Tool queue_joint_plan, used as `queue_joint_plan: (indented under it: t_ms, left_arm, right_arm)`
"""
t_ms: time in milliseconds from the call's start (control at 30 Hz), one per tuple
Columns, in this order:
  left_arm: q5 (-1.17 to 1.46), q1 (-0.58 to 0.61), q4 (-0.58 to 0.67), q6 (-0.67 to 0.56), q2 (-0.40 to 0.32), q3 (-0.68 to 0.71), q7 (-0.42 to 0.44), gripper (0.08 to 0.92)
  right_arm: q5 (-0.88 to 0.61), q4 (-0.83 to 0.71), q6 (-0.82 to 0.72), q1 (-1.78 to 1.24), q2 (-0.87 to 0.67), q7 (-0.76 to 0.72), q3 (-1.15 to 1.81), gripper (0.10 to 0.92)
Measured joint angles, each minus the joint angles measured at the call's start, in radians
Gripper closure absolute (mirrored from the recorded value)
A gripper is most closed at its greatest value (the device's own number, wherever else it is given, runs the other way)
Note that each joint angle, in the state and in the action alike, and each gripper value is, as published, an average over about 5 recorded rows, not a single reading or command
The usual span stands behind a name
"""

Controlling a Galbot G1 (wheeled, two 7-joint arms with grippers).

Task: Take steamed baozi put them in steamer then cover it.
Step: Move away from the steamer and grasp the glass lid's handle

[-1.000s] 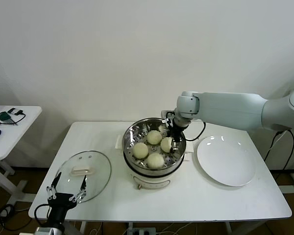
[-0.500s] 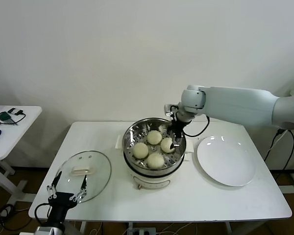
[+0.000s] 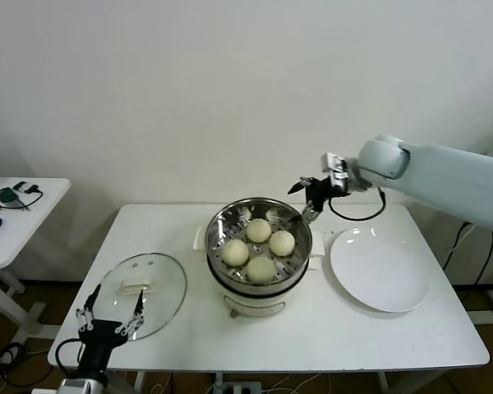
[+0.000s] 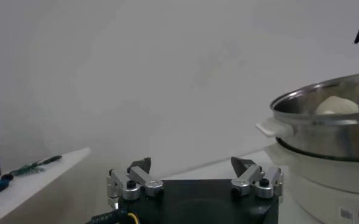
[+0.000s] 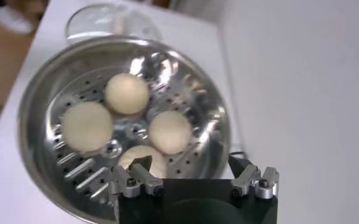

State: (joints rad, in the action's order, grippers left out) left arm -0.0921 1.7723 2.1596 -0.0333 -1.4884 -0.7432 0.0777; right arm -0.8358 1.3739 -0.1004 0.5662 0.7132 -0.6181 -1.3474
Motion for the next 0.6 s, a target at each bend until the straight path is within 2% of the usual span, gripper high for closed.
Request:
queue_joint_plan:
  t_ms: [300, 600]
  left_arm:
    - [-0.072, -0.002, 0.023, -0.001, -0.021, 0.004, -0.005, 0.177]
    - [-0.227, -0.021, 0.048, 0.013, -0.030, -0.005, -0.053, 0.177]
  right_arm:
    - [0.030, 0.055, 0.142, -0.421, -0.157, 0.163, 0.451, 0.203]
    - [0.084, 0.105, 0.184, -0.911, -0.162, 0.283, 0.971, 0.203]
